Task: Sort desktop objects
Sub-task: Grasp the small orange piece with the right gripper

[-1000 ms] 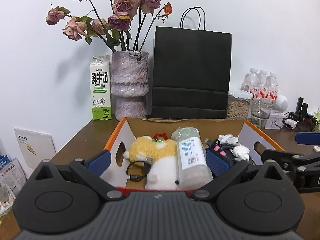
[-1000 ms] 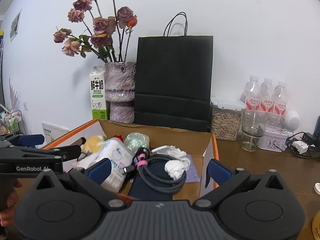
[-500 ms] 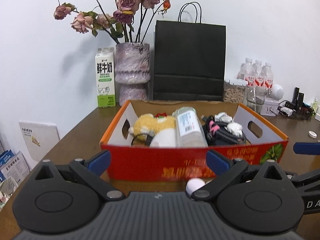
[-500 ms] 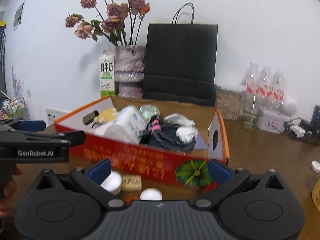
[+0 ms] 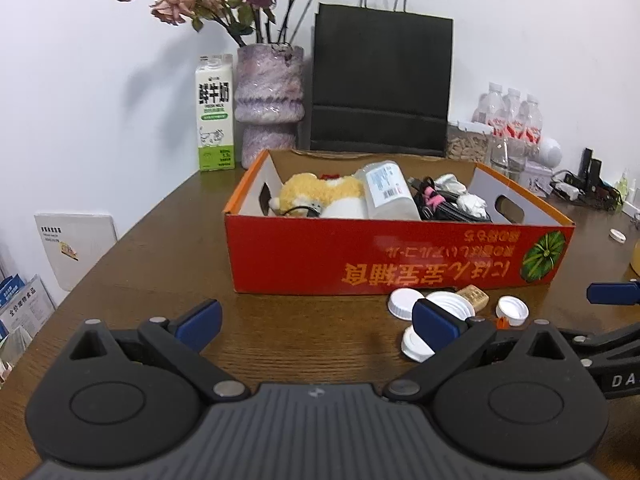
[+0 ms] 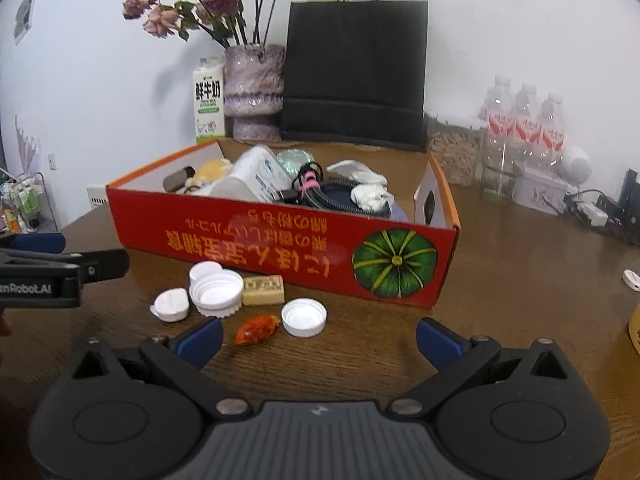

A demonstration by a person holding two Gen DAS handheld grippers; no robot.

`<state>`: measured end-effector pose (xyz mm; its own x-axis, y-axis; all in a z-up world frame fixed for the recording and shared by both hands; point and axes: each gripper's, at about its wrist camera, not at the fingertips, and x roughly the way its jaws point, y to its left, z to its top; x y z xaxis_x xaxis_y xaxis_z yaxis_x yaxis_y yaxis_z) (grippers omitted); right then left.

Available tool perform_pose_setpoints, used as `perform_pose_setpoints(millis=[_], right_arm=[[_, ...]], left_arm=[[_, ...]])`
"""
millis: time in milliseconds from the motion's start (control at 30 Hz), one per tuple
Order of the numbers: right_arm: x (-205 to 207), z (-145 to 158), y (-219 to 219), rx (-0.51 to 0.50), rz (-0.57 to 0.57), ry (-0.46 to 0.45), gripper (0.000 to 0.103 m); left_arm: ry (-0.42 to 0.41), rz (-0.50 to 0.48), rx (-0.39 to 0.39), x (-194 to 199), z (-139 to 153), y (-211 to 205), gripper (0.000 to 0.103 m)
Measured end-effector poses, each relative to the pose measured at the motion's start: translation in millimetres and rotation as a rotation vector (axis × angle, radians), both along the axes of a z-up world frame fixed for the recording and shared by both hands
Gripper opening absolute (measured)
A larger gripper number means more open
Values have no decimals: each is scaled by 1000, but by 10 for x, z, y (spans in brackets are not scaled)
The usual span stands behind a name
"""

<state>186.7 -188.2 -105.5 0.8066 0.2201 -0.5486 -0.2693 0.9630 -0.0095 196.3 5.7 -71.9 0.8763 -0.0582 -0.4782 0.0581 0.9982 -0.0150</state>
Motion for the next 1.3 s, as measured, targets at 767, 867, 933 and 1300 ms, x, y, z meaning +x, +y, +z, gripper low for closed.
perform_pose_setpoints(millis=[767,867,933,1300], right_arm=[[34,-51,289,3,88,45,44],[95,-56,333,5,85,61,33],[148,-76,349,7,78,79,26],[110,-66,260,42,79,56,13]], left_arm=[[15,28,31,-5,-10,-34,103],[15,18,31,-18,-11,-44,103],[14,10,32,-25,-10,-57,103],[27,-38,48,-28,-48,-140,103]])
